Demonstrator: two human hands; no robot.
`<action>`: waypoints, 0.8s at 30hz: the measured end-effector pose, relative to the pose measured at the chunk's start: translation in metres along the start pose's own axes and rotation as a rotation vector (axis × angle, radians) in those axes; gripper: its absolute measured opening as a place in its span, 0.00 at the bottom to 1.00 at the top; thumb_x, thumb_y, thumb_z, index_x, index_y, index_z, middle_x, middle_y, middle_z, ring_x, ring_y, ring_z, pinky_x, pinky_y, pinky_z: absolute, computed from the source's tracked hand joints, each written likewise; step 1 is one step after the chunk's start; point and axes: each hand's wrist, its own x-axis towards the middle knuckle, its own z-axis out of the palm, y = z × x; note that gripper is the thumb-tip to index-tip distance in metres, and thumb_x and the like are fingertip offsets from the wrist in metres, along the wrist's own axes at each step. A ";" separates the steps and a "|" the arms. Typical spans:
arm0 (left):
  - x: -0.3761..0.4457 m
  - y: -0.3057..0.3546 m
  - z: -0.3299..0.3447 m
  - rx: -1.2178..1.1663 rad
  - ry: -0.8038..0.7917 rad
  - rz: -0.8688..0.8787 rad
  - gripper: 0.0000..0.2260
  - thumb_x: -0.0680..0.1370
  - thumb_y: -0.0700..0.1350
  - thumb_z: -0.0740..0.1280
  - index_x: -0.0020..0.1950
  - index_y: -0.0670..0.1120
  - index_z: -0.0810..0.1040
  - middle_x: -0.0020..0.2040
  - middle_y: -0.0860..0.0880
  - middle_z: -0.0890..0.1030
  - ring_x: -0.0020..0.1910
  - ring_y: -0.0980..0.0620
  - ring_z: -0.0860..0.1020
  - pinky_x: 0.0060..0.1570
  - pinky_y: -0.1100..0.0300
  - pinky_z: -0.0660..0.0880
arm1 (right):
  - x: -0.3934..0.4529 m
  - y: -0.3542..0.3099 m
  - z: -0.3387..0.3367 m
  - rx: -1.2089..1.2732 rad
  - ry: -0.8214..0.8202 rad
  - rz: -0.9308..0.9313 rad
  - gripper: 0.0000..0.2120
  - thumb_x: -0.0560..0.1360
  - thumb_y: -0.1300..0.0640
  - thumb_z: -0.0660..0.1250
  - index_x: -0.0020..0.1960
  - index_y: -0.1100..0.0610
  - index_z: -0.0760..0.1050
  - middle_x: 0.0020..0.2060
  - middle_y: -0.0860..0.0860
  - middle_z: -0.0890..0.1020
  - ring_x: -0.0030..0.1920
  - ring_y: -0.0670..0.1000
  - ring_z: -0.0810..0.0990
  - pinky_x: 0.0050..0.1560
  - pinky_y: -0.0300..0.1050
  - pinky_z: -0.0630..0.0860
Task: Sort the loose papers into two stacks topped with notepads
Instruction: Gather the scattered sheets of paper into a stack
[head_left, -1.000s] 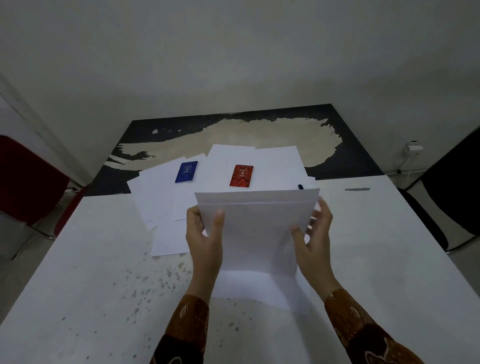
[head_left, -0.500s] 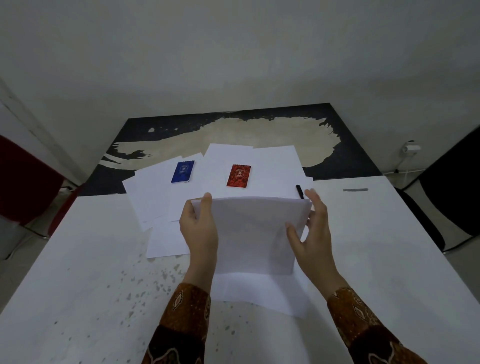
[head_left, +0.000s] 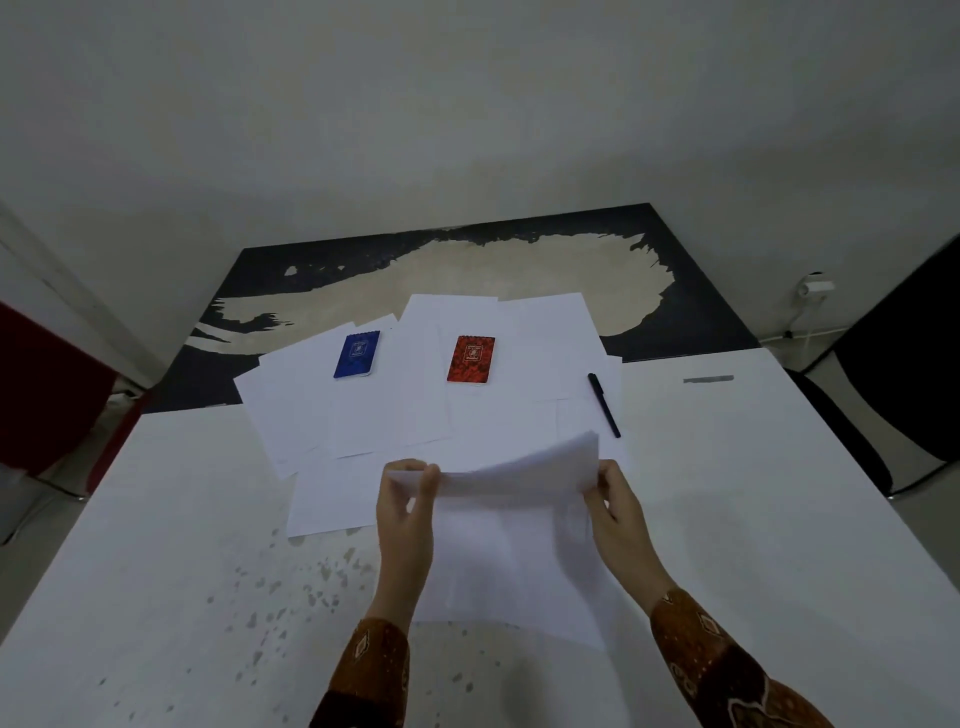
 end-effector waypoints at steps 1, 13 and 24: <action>0.001 0.001 0.000 -0.011 0.017 0.015 0.17 0.70 0.61 0.64 0.44 0.48 0.72 0.41 0.50 0.74 0.40 0.61 0.73 0.45 0.68 0.71 | 0.000 -0.002 -0.001 -0.013 -0.003 -0.014 0.06 0.81 0.60 0.57 0.50 0.53 0.71 0.45 0.50 0.78 0.46 0.49 0.77 0.47 0.38 0.74; 0.016 0.017 -0.010 0.013 -0.185 -0.123 0.18 0.74 0.50 0.69 0.62 0.51 0.74 0.55 0.54 0.81 0.53 0.53 0.80 0.50 0.57 0.80 | 0.017 -0.051 -0.023 0.128 0.070 -0.118 0.05 0.79 0.59 0.61 0.52 0.58 0.74 0.46 0.47 0.81 0.45 0.40 0.80 0.45 0.33 0.77; -0.005 0.011 0.002 -0.030 0.022 -0.032 0.13 0.79 0.44 0.65 0.62 0.44 0.76 0.54 0.49 0.82 0.51 0.53 0.81 0.46 0.60 0.81 | -0.007 -0.021 -0.007 0.045 0.112 -0.060 0.04 0.80 0.56 0.59 0.48 0.52 0.71 0.37 0.51 0.77 0.35 0.48 0.74 0.37 0.35 0.71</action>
